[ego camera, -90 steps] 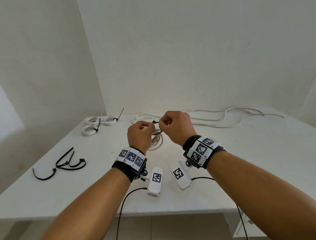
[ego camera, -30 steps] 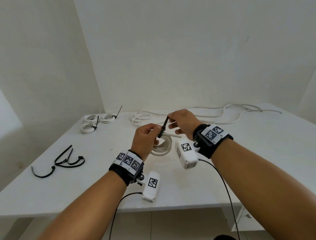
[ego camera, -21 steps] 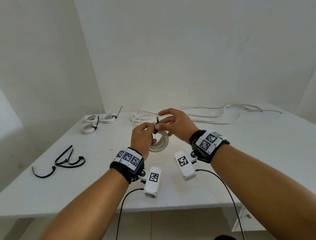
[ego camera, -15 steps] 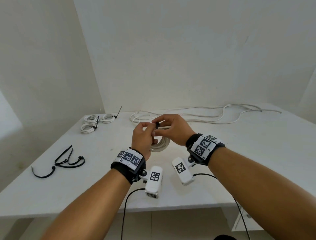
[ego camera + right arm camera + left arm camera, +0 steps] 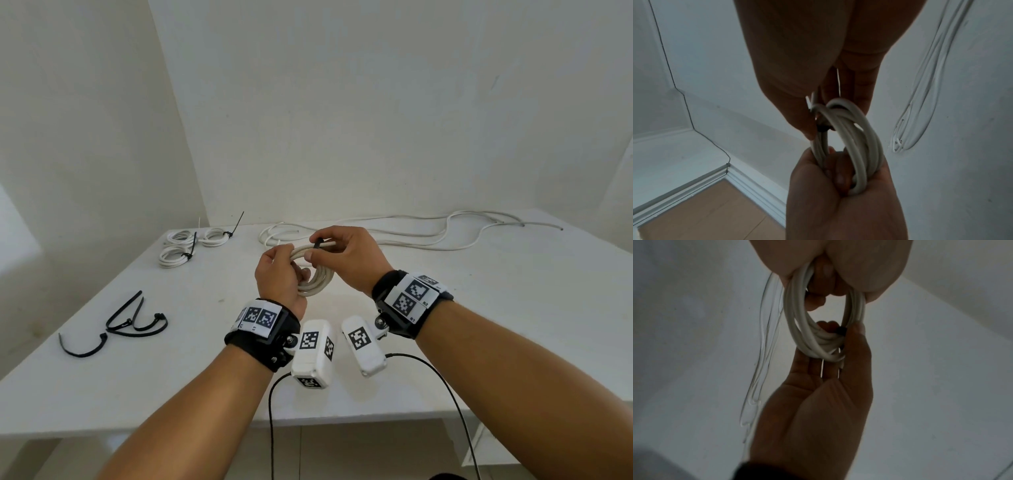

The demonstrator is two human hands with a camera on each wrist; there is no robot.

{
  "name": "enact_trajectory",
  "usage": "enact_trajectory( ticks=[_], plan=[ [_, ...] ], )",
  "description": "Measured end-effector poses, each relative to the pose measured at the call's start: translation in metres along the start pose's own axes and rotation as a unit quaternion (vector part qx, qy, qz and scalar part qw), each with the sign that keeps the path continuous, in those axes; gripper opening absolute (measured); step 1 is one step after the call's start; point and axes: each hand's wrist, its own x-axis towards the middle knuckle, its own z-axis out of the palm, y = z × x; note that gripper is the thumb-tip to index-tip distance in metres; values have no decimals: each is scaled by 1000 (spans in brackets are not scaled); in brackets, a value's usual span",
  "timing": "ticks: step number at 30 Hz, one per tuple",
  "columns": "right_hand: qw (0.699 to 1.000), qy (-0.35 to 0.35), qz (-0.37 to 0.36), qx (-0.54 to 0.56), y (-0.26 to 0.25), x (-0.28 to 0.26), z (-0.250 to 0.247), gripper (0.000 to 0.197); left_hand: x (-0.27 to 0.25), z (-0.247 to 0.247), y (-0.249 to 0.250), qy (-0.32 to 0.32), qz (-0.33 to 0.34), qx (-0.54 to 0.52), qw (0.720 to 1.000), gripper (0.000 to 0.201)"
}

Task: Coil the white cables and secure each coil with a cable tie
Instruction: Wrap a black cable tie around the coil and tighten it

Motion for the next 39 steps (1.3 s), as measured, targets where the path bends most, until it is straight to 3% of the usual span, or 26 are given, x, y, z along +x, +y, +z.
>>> enact_trajectory(
  ticks=[2,4,9,12,16,19,21,26,30,36,39],
  plan=[
    [1000,-9,2,-29,-1,1,-4,25,2,-5,0,-35,-3,23,999,7],
    [998,-20,5,-63,0,1,-10,25,3,-11,3,-106,-24,81,991,25],
    [984,-73,-22,-158,-1,0,-12,29,6,-24,27,-228,-11,317,921,36],
    [977,-78,-50,-194,-6,1,-7,30,3,-21,29,-213,-14,324,922,39],
    [981,-100,-52,-161,-11,1,-1,19,-6,-16,17,-126,108,346,924,41],
    [993,-111,39,-19,-12,0,-3,20,-7,-14,15,-101,124,327,931,41],
    [987,-70,101,99,-9,0,-2,26,-8,-11,16,-100,137,337,926,39],
    [962,29,167,213,-14,3,3,19,-8,-4,12,-98,113,303,941,37],
    [954,58,195,220,-17,14,-7,41,-10,-5,17,-127,84,268,951,24],
    [967,41,183,173,-14,18,-6,33,-14,-15,23,-214,9,225,951,36],
    [966,20,193,169,-16,19,0,34,-12,-22,28,-244,19,228,942,29]
  ],
)
